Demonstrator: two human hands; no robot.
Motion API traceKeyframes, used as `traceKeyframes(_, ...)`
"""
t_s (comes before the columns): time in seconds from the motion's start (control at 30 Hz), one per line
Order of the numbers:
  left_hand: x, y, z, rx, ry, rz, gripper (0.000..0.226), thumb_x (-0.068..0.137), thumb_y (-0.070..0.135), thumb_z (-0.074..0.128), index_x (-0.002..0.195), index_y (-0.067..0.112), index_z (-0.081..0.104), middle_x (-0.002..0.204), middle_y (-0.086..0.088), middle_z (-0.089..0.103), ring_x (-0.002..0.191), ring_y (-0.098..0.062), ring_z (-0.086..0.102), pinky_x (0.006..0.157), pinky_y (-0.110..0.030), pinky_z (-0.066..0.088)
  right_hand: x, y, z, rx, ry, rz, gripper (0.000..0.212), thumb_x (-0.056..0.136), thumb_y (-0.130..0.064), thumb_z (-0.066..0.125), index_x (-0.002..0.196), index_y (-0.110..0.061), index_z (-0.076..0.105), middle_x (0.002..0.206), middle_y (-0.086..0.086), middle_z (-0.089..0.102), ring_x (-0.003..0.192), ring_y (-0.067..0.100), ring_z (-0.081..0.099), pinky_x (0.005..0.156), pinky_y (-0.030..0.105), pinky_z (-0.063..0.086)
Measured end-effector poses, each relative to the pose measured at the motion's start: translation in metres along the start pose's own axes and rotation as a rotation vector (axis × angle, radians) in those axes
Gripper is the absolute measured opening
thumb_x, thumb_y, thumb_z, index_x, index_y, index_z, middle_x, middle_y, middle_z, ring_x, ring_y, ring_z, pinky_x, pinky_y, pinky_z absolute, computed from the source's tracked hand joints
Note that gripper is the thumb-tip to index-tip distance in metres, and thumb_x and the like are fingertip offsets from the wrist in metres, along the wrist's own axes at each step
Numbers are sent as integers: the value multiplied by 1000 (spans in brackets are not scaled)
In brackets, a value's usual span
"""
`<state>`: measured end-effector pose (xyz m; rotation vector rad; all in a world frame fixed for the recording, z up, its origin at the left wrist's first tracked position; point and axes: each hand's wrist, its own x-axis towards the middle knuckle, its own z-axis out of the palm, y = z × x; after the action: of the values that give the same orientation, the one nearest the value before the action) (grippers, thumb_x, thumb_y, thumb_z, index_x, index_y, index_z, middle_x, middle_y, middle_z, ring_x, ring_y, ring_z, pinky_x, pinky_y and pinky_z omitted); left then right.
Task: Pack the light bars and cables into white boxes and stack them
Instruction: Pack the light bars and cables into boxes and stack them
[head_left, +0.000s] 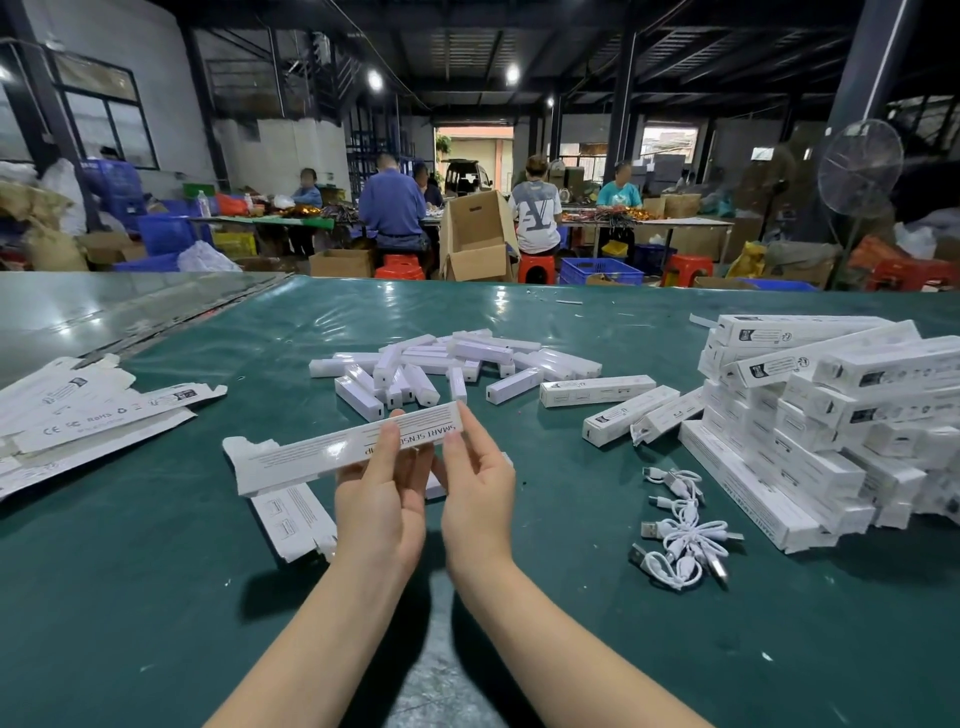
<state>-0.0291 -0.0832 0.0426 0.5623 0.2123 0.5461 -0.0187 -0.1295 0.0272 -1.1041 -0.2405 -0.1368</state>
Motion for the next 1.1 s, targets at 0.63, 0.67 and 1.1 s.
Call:
traceKeyframes(0.63,14,18,-5,690,-158,4,27,98,40,39,92,18,53,100,-2,61,83,-20,65,48,-25,55,73,-110,-86,898,212,341,17,90,-11,55,84,5,58,62,15,62,41,14,60,38,17,48)
traceKeyframes(0.67,13,17,-6,691,-153,-20,28,98,40,38,92,17,53,99,-3,61,82,-21,65,47,-26,55,77,-119,-95,1018,303,263,15,88,-9,58,86,6,59,64,18,63,43,17,61,43,19,52)
traceKeyframes(1.1,18,22,-10,755,-97,-20,29,98,39,39,88,16,53,95,-7,59,78,-19,61,51,-29,54,83,-134,-137,1408,510,49,39,92,6,42,131,3,39,120,27,53,105,25,63,78,26,55)
